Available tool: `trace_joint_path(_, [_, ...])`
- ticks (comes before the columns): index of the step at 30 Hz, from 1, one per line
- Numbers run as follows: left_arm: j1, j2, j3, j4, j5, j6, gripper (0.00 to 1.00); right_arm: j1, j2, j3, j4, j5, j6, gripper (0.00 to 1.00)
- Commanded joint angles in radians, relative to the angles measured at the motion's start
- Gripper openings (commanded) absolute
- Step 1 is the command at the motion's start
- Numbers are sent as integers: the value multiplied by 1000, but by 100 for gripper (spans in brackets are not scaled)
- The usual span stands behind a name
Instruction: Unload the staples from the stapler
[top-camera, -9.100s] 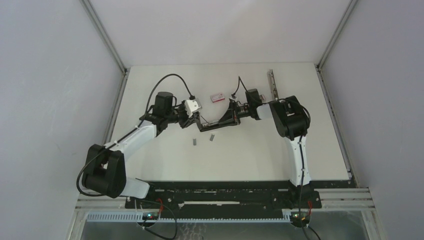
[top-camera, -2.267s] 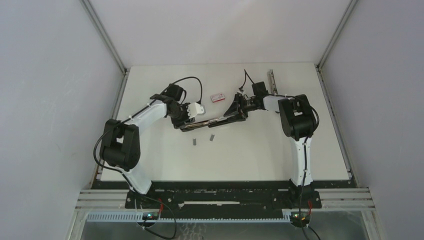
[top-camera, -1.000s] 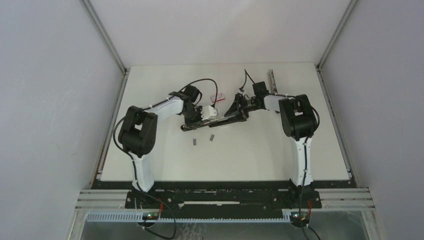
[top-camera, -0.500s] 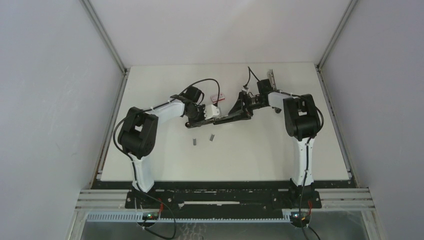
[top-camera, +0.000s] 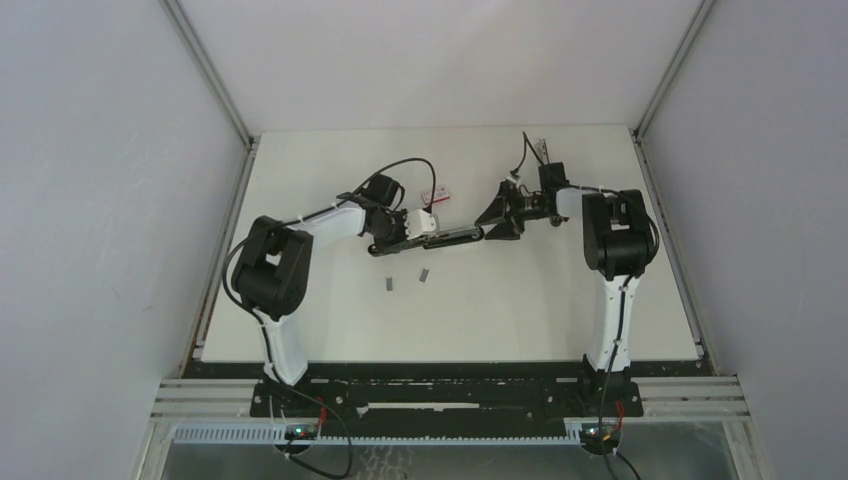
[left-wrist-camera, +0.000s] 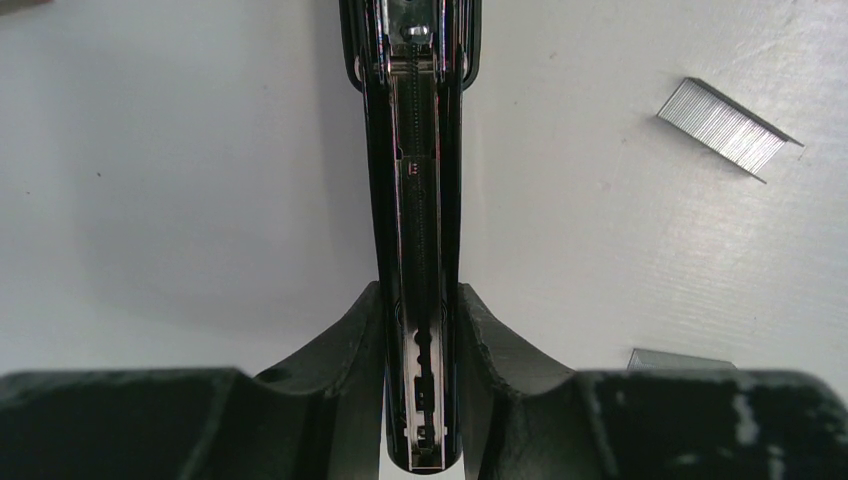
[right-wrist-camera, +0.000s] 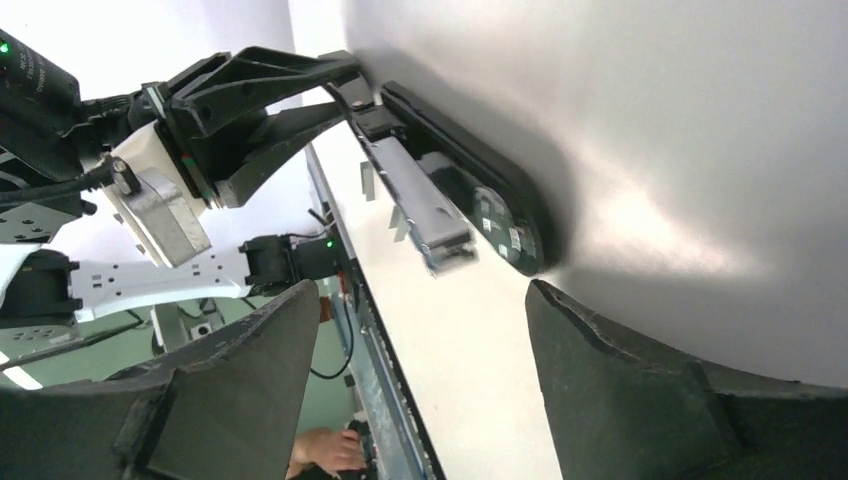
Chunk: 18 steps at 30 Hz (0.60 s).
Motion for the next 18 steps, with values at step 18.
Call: trace_joint_path(18, [10,-131,-72,105,-62,-51,0,-9,-189,24,-125,90,-315,100])
